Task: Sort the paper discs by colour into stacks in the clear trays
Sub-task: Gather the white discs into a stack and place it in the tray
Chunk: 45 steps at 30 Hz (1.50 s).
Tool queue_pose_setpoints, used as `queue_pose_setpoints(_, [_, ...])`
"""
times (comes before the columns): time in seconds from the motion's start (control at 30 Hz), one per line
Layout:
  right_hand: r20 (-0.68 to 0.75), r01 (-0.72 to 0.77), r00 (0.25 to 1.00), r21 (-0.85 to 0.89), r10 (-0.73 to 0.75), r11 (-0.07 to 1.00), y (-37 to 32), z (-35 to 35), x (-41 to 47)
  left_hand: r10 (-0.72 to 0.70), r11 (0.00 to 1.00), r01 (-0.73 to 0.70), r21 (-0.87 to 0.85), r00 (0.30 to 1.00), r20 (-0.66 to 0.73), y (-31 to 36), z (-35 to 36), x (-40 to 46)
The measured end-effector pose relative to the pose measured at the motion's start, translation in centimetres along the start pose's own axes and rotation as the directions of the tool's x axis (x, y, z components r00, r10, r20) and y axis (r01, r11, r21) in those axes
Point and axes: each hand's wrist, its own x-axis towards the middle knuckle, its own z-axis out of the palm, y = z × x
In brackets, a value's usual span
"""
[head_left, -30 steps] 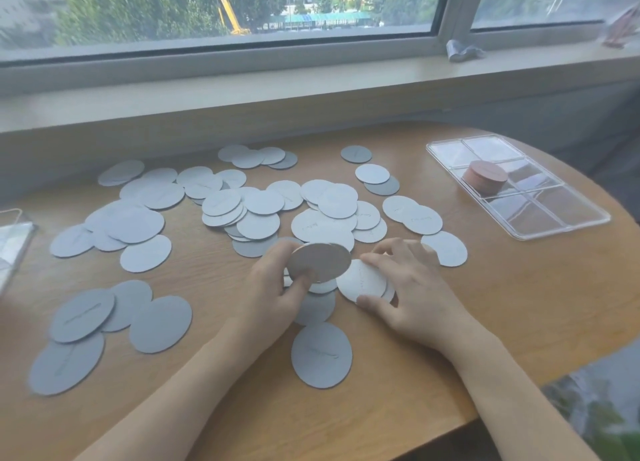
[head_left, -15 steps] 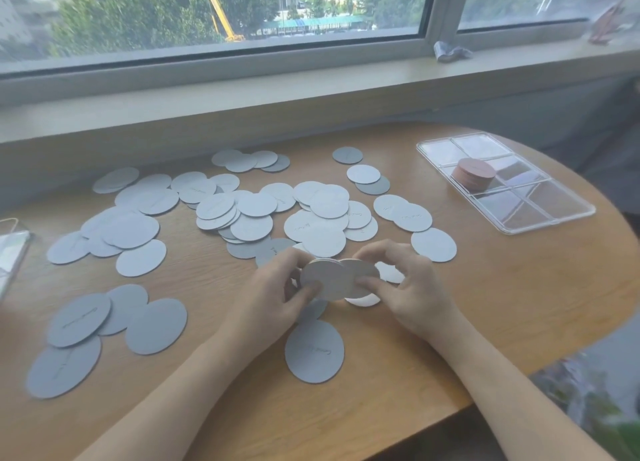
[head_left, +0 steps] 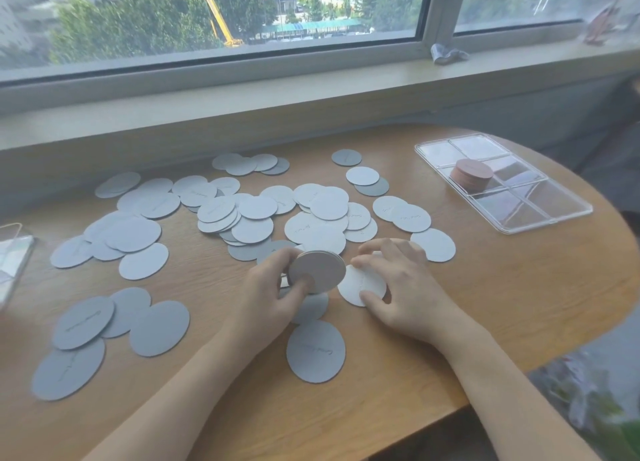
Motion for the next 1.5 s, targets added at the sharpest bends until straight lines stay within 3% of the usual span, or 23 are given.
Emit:
queue_pose_setpoints(0.13, [-0.017,0.001,1.000,0.111,0.001,0.994,-0.2,-0.6,0.0,0.014,1.000,-0.014,-0.001,0.997,0.070,0.6,-0.2,-0.1])
queue_pose_setpoints(0.3, [-0.006,0.038,0.999,0.089,-0.038,0.995,-0.4,-0.6,0.0,0.025,0.997,-0.034,0.066,0.991,0.130,0.6,-0.4,-0.2])
queue_pose_setpoints(0.5, [-0.126,0.032,0.992,0.349,0.013,0.937,-0.7,-1.6,-0.3,0.040,0.998,-0.047,0.047,0.990,0.138,0.3,-0.3,-0.1])
queue_pose_setpoints(0.63, [-0.193,0.048,0.978,0.594,0.084,0.803,-1.6,-2.0,0.0,0.062,0.996,-0.070,0.047,0.986,0.155,0.4,-0.2,-0.1])
queue_pose_setpoints(0.77, [-0.143,0.031,0.982,0.774,0.127,0.633,-1.8,-2.1,0.0,0.083,0.994,-0.093,0.065,0.987,0.136,0.3,0.0,0.0])
queue_pose_setpoints(1.03, [-0.034,0.019,0.999,0.902,0.027,0.432,-3.0,-2.7,0.5,0.098,0.994,-0.098,0.045,0.995,0.008,0.6,-0.2,-0.1])
queue_pose_setpoints(1.07, [-0.046,0.017,0.998,0.885,0.050,0.465,-3.0,-2.8,0.9,0.082,0.996,-0.081,0.032,0.996,-0.038,0.6,-0.3,-0.1])
queue_pose_setpoints(1.13, [-0.093,0.008,0.992,0.728,0.086,0.685,-2.5,-2.7,2.6,0.003,1.000,-0.002,0.007,0.990,-0.141,0.6,-0.7,0.0])
queue_pose_setpoints(1.2, [-0.090,0.052,0.996,0.462,-0.012,0.885,-2.1,-2.2,4.9,-0.108,0.994,0.099,-0.050,0.968,-0.228,0.5,-1.0,0.1])
queue_pose_setpoints(1.23, [-0.047,0.112,0.994,0.336,-0.103,0.935,-2.0,-1.8,6.0,-0.166,0.984,0.145,-0.099,0.951,-0.261,0.4,-1.1,0.2])
queue_pose_setpoints(1.3, [0.119,0.207,0.966,0.169,-0.228,0.964,-2.0,-0.6,7.6,-0.259,0.957,0.202,-0.207,0.918,-0.300,0.3,-1.3,0.4])
queue_pose_setpoints(1.37, [0.226,0.210,0.947,0.102,-0.228,0.972,-2.3,0.4,8.2,-0.314,0.931,0.225,-0.286,0.896,-0.315,0.2,-1.4,0.5])
queue_pose_setpoints(1.5, [0.182,0.240,0.953,0.040,-0.244,0.970,-1.9,1.1,8.0,-0.335,0.916,0.237,-0.323,0.895,-0.293,0.2,-1.4,0.7])
